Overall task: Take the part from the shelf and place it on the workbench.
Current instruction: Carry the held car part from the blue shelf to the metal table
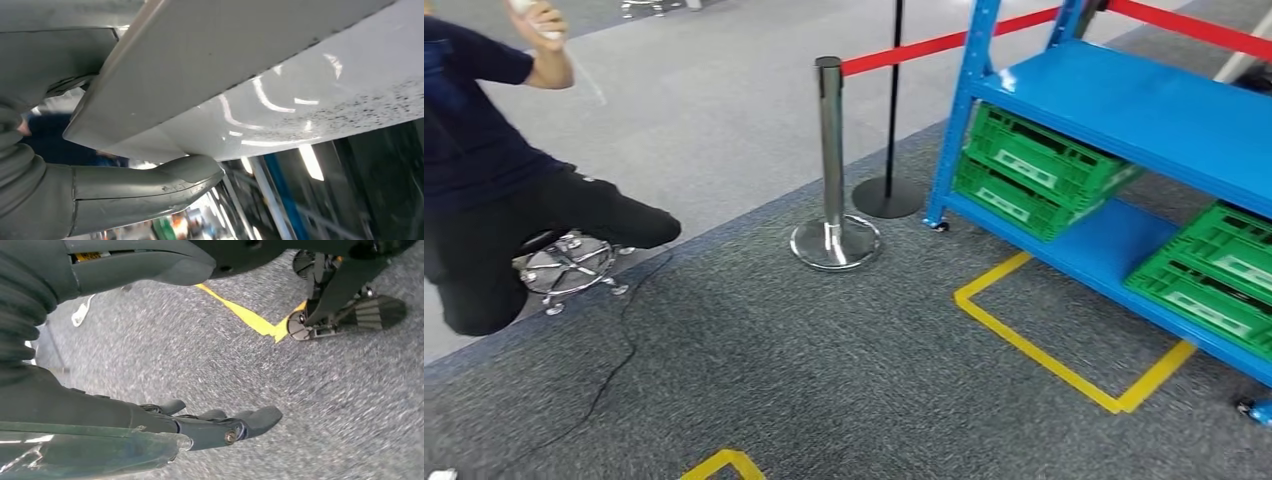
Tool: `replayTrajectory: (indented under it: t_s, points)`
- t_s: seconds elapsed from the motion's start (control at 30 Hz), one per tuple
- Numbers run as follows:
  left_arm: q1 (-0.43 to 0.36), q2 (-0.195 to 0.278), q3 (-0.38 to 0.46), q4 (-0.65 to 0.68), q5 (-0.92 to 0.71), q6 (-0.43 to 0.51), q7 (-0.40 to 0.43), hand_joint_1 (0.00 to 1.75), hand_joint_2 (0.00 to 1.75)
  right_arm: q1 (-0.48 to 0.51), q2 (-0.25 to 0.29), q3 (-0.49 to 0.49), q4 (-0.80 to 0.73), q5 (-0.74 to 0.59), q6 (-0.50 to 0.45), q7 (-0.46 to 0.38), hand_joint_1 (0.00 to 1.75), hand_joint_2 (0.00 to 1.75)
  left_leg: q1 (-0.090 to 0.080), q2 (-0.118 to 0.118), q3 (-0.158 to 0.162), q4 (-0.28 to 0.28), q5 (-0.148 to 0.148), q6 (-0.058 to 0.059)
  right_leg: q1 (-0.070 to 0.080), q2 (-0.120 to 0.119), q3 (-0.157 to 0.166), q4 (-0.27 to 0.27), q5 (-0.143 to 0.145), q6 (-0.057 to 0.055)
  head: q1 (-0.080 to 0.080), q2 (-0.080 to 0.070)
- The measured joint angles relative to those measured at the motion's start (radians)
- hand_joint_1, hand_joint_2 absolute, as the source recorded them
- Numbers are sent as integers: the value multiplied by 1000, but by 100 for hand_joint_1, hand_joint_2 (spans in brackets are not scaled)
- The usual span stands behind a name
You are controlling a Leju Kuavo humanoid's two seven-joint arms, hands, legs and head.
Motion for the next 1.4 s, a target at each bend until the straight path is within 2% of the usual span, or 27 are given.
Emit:
replayTrajectory:
  t_s: [0.07,0.1,0.13,0.2,0.27,0.33,0.37,0.4,0.47,0.5,0.53,0.6,0.67,0.73,0.77,0.8,0.87,0.93,1.0,1.07,1.1,1.17,1.2,1.27,1.3,1.37,1.4]
  points:
    - [10,1,2,-8,7,15,-1,175,175,-1,-3,0,5,8,-4,-2,0,175,2,10,-26,66,-17,-6,1,-31,-1,0,-1,0,0,0]
    - [15,2,4,-13,8,22,-1,175,175,-3,-4,-1,8,12,-6,-2,0,175,4,14,-15,50,-1,-9,1,-46,-1,0,-2,1,0,0]
    - [20,3,7,-19,10,28,-1,175,175,-6,-5,-1,12,17,-9,-3,0,175,6,22,13,5,26,-11,0,-59,0,0,-4,2,0,0]
    - [26,5,15,-33,13,36,-2,175,175,-10,-7,0,20,25,-16,-5,0,175,7,73,89,-120,73,-13,4,-82,1,4,-10,11,-1,0]
    - [31,7,22,-41,20,37,-2,175,175,-13,-11,0,27,30,-24,-8,0,175,4,106,131,-189,85,0,10,-103,4,7,-18,23,1,0]
    - [35,8,33,-44,27,33,-3,175,175,-17,-13,0,33,33,-30,-9,0,175,0,85,131,-197,83,20,9,-126,15,4,-24,34,4,0]
    - [37,8,39,-46,29,30,-3,175,175,-20,-13,1,35,34,-31,-9,0,175,0,72,130,-198,85,28,6,-117,18,8,-30,40,4,0]
    - [37,8,43,-48,30,28,-3,175,175,-23,-13,1,39,35,-32,-9,0,175,1,60,129,-199,87,34,4,-93,15,25,-45,46,5,0]
    - [36,8,46,-51,30,23,-3,175,175,-25,-13,1,44,35,-33,-10,0,175,3,36,126,-200,93,46,1,-25,-26,119,-103,52,8,0]
    - [34,8,46,-52,29,20,-3,175,175,-24,-13,1,47,35,-33,-9,0,175,3,23,123,-200,94,50,1,-5,-59,190,-136,51,9,0]
    - [34,8,46,-52,28,17,-3,175,175,-22,-13,1,49,35,-33,-6,0,175,1,9,122,-200,95,52,2,3,-90,253,-160,49,9,0]
    - [34,7,46,-52,23,11,-3,175,175,-18,-13,0,54,35,-34,0,0,175,-1,-22,120,-199,96,52,2,7,-119,296,-154,45,9,0]
    - [33,7,46,-52,18,6,-3,175,175,-18,-13,0,57,35,-34,4,0,175,0,-52,121,-198,97,50,-1,28,-83,200,-83,41,9,0]
    - [28,7,46,-52,17,4,-3,175,175,-19,-13,0,60,36,-33,8,0,175,-1,-78,118,-194,98,42,-6,79,-34,78,-28,38,8,0]
    - [25,7,46,-52,18,4,-3,175,175,-19,-13,0,61,36,-31,10,0,175,0,-89,113,-193,99,35,-8,97,-20,45,-18,36,8,0]
    - [24,7,46,-52,19,4,-3,175,175,-19,-14,0,63,37,-30,11,0,175,1,-101,109,-192,102,28,-7,100,-14,33,-18,32,8,0]
    - [24,8,46,-52,20,4,-3,175,175,-20,-14,0,64,38,-29,13,0,175,5,-112,101,-194,107,16,-5,76,-12,30,-15,20,7,0]
    - [23,8,47,-52,21,5,-3,175,175,-21,-14,-1,65,38,-28,13,0,175,1,-69,81,-157,81,10,-5,50,-11,26,-10,8,3,0]
    - [17,9,47,-52,26,3,-3,175,175,-21,-15,-1,66,38,-28,12,0,175,-3,-9,30,-46,17,7,-1,20,-13,24,-9,0,-2,0]
    - [11,11,47,-52,40,-5,-3,175,175,-19,-16,-2,67,35,-28,6,0,175,-3,7,-18,61,-24,7,3,-12,-15,24,-10,-4,-3,0]
    - [6,12,47,-52,46,-11,-3,175,175,-19,-17,-2,68,32,-29,3,0,175,-3,10,-19,70,-18,8,4,-28,-15,24,-11,-5,-3,0]
    - [-6,14,47,-51,51,-19,-3,175,175,-23,-18,-5,68,27,-29,-3,0,175,-4,27,28,-7,34,12,6,-55,-13,24,-12,-5,-3,0]
    - [-13,15,47,-51,50,-21,-3,175,175,-25,-18,-6,69,25,-28,-4,0,175,-7,53,64,-69,62,14,7,-67,-12,24,-14,-3,-3,0]
    - [-26,16,44,-51,46,-23,-3,175,175,-25,-19,-9,70,21,-27,-3,0,175,-14,95,114,-165,85,23,13,-89,-11,28,-18,5,-3,0]
    - [-32,16,43,-50,45,-23,-3,175,175,-25,-19,-11,71,20,-26,-1,0,175,-17,101,120,-184,85,28,16,-101,-11,28,-20,10,-3,0]
    - [-38,16,41,-48,44,-22,-3,175,175,-27,-20,-15,72,17,-25,3,0,175,-17,78,117,-192,87,40,16,-121,-10,27,-23,19,-2,0]
    - [-40,16,41,-48,45,-21,-3,175,175,-28,-20,-16,72,16,-24,4,0,175,-15,66,116,-194,90,44,14,-108,-13,35,-30,25,-1,0]
